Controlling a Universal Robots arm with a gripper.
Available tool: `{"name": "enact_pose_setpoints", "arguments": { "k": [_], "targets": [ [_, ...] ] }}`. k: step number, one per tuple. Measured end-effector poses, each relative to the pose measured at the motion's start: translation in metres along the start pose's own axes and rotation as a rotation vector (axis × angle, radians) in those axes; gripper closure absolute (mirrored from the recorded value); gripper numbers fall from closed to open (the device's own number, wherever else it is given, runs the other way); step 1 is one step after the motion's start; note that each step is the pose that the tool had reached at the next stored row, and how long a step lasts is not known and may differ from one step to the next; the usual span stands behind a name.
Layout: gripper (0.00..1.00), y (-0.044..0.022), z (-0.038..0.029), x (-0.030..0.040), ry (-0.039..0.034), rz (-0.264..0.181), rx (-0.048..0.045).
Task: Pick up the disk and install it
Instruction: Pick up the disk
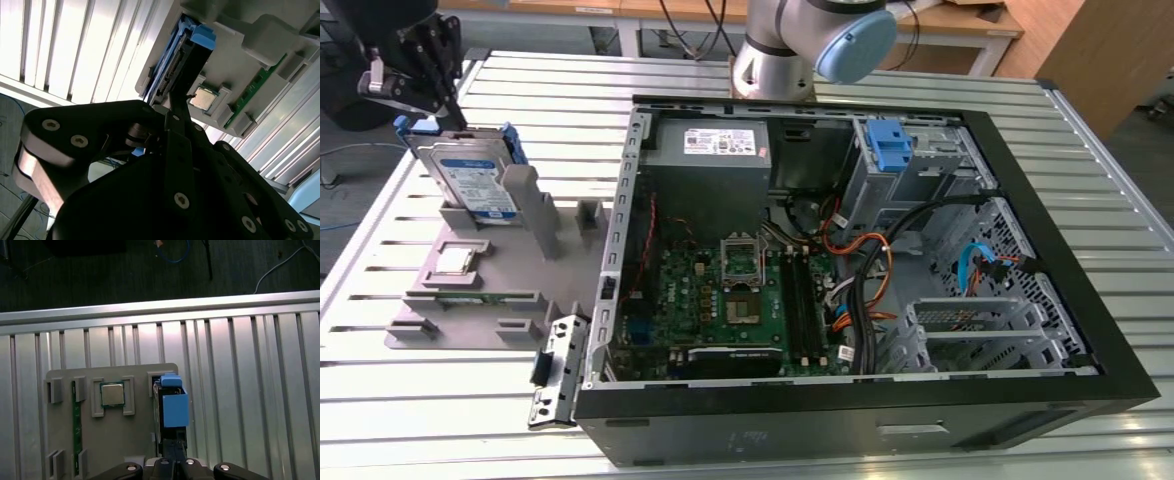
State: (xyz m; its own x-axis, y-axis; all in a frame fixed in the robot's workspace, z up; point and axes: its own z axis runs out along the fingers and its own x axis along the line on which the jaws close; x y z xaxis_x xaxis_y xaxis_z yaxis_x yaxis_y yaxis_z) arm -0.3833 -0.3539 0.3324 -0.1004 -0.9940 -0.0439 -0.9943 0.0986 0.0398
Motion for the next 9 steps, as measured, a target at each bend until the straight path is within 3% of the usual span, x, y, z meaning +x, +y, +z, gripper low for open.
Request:
{"name": "enact_pose_setpoints", "arguments": {
  "k": [9],
  "targets": [
    [0.9,0.0008,0.0004,0.0001,-0.0001,0.0,0.0006]
  ]
}}
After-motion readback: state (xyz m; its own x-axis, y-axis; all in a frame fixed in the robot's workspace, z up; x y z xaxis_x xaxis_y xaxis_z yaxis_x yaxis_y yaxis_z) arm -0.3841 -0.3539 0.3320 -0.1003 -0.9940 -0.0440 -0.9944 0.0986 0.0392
